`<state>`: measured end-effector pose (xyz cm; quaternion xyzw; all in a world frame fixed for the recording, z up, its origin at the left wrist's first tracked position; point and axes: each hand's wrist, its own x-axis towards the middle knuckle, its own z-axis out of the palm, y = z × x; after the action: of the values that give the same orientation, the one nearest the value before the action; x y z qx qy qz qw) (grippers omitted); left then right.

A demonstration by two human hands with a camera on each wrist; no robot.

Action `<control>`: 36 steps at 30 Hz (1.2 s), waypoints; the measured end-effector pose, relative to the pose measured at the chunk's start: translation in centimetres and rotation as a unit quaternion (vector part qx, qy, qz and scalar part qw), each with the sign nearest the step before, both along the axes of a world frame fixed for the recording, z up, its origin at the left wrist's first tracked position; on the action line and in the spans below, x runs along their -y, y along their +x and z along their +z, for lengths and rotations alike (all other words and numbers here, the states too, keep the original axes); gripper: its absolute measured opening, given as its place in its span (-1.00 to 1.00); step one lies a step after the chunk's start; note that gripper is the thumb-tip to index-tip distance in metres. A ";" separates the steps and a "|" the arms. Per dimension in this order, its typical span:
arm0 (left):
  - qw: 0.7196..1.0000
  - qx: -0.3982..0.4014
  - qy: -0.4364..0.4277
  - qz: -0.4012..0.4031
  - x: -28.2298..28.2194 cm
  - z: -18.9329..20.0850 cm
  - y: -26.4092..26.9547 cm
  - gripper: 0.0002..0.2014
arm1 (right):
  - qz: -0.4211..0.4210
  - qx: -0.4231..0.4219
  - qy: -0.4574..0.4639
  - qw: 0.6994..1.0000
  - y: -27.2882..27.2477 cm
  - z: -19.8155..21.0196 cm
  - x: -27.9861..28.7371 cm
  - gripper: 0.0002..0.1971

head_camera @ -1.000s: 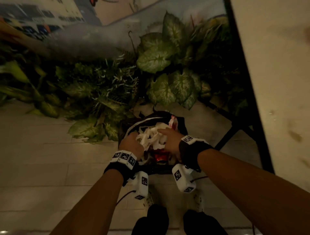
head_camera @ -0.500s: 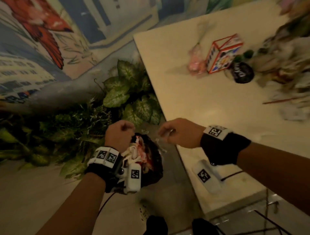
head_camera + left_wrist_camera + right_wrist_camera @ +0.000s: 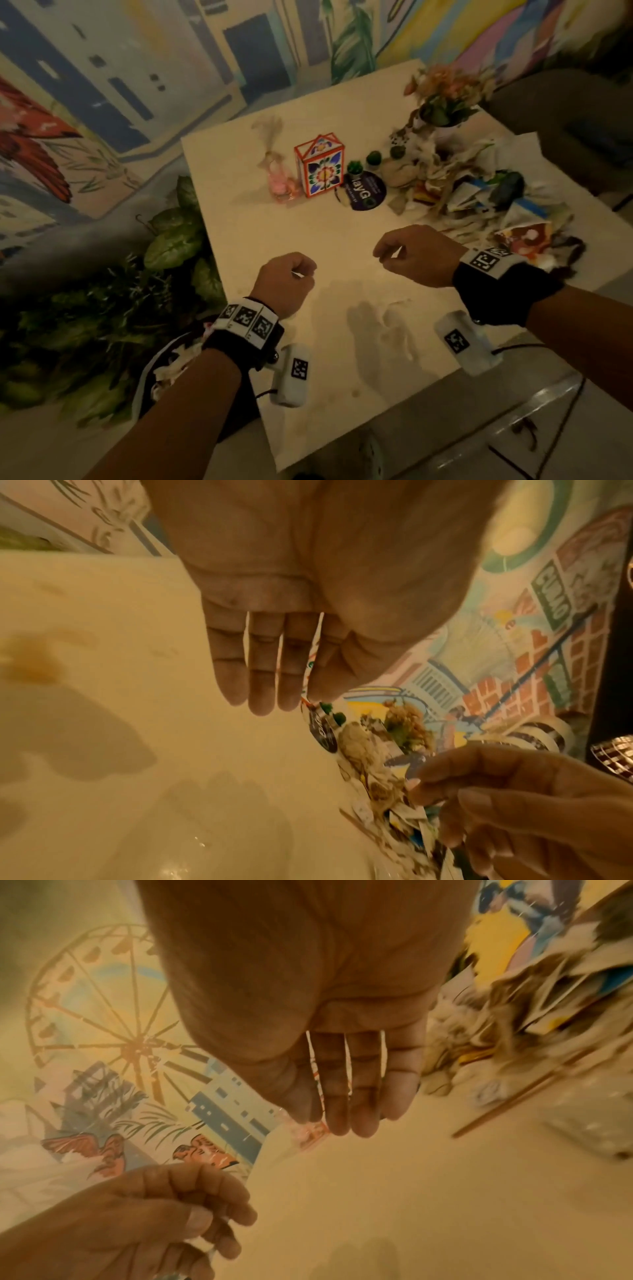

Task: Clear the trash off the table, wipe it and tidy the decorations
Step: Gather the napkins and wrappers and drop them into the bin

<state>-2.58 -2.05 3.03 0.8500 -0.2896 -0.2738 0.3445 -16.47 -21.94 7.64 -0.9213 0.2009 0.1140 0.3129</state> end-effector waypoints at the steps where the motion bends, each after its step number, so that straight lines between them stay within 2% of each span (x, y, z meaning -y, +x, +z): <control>1: 1.000 -0.001 0.006 -0.018 0.9 0.2 -0.6 -0.86 | -0.011 0.002 -0.004 1.000 -0.7 0.1 1.0 -0.84; 7: 0.996 0.007 0.037 -0.075 5.4 -0.4 -2.0 -0.79 | -0.092 0.002 -0.028 0.995 -4.7 0.4 5.4 -0.84; 11: 0.986 0.026 0.086 -0.138 8.2 -1.4 -3.4 -0.65 | -0.128 -0.045 -0.053 0.989 -7.2 0.2 7.7 -0.79; 16: 0.940 0.063 0.197 -0.273 9.9 -2.7 -5.1 -0.28 | -0.181 -0.100 -0.064 0.976 -9.5 -0.5 8.9 -0.65; 18: 0.918 0.068 0.216 -0.325 10.0 -3.1 -5.9 -0.13 | -0.191 -0.126 -0.071 0.971 -10.2 -1.0 9.1 -0.58; 22: 0.878 0.118 0.240 -0.397 9.8 -4.4 -7.7 0.02 | -0.224 -0.126 -0.075 0.963 -11.3 -2.2 9.1 -0.49; 24: 0.875 0.129 0.251 -0.394 9.7 -5.2 -8.3 0.06 | -0.236 -0.125 -0.076 0.961 -11.6 -2.9 9.0 -0.40; 27: 0.899 0.125 0.206 -0.366 9.8 -5.8 -9.1 -0.12 | -0.237 -0.158 -0.083 0.955 -11.9 -4.2 8.8 -0.21; 30: 0.920 0.100 0.139 -0.353 10.5 -6.3 -9.5 -0.50 | -0.250 -0.165 -0.074 0.951 -12.0 -5.5 9.4 -0.05; 33: 0.938 0.076 0.084 -0.328 11.7 -7.4 -10.0 -0.93 | -0.251 -0.173 -0.091 0.948 -11.9 -6.6 10.5 0.02; 36: 0.956 0.065 0.057 -0.279 14.3 -8.2 -9.9 -0.91 | -0.246 -0.172 -0.116 0.947 -11.9 -7.2 11.7 -0.01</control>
<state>-12.47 -16.32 -5.19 0.7696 -0.5209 -0.3194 0.1855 -28.35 -33.63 0.44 -0.8395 0.4841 0.1656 0.1827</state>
